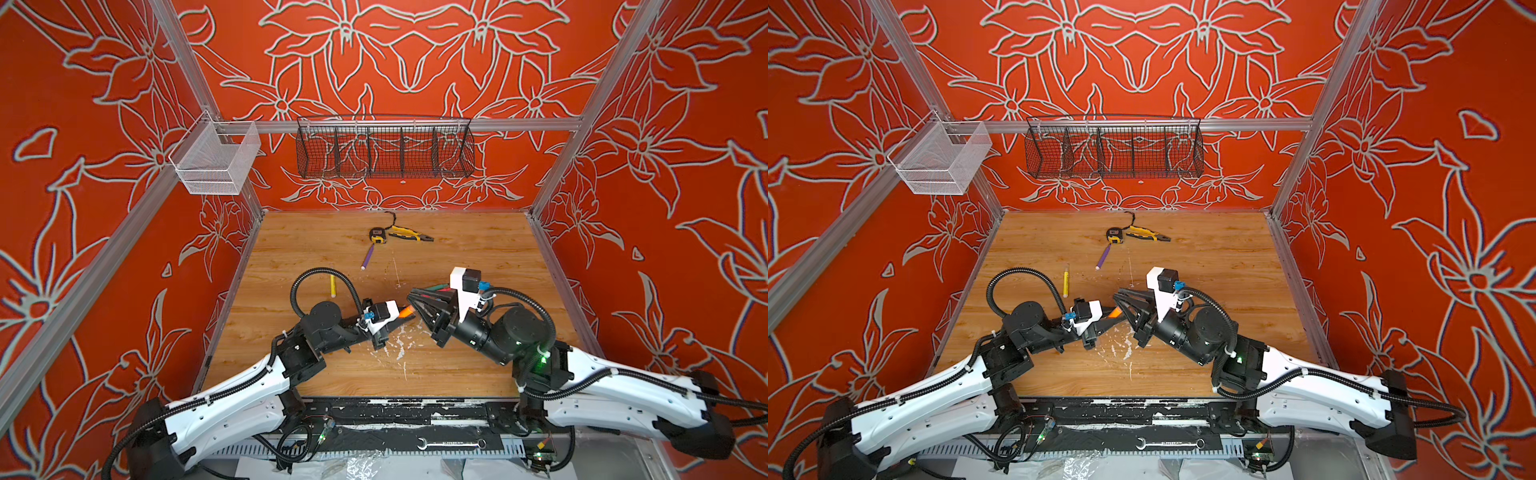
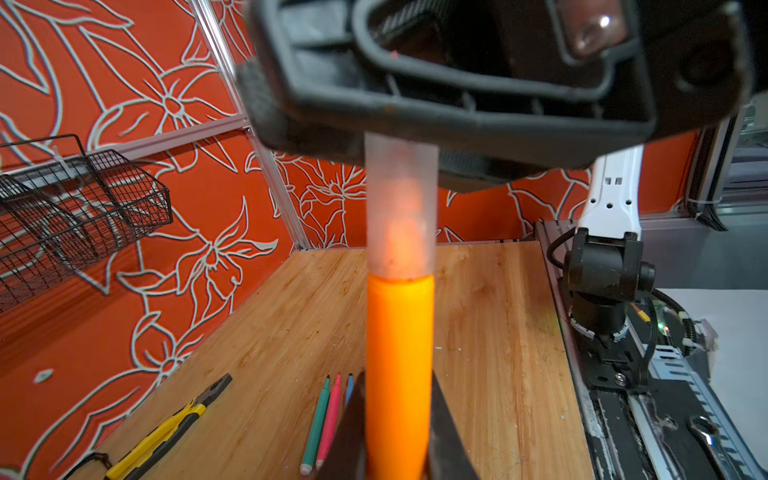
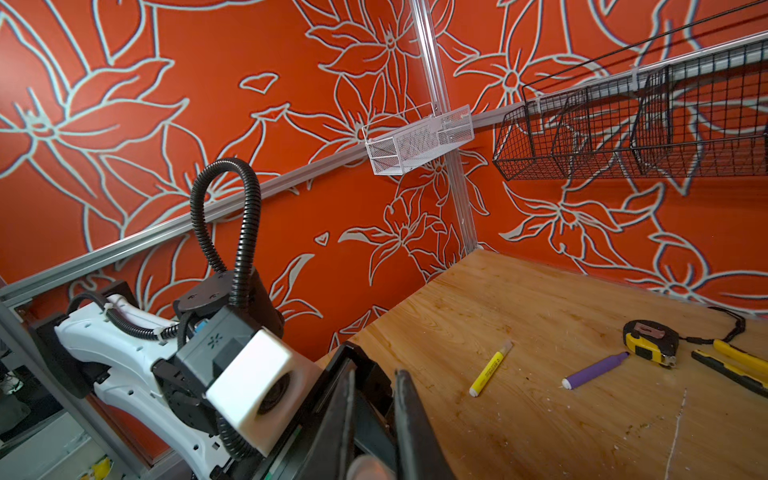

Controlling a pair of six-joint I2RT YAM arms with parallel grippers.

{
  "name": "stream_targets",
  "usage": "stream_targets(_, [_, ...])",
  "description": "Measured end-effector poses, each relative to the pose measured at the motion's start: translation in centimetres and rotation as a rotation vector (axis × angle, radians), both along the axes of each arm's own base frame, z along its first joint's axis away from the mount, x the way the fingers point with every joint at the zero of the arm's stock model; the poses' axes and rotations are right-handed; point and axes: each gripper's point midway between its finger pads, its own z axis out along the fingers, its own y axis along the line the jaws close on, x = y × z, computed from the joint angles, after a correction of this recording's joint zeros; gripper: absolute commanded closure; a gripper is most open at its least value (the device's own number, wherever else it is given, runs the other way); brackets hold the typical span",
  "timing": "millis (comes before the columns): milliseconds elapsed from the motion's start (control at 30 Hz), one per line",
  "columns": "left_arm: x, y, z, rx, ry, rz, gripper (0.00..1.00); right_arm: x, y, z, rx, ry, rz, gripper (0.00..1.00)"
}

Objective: Insert the pens into the pen caps
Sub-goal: 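Push the cap onto the orange highlighter with the right gripper, then open the right gripper off the cap and draw it back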

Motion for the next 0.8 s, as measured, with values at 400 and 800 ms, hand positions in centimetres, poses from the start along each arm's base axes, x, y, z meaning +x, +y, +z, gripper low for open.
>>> stream_targets(400, [0.7,0.3,-0.4,-0.023,0.132,0.043,1.00,1.6,0.9,-1.0,0.033,0.024,-0.049,1.00])
stream_targets(800, [3.1,2.0,-4.1,0.068,0.258,0.239,1.00,4.3,1.9,-5.5,0.103,0.090,-0.141,1.00])
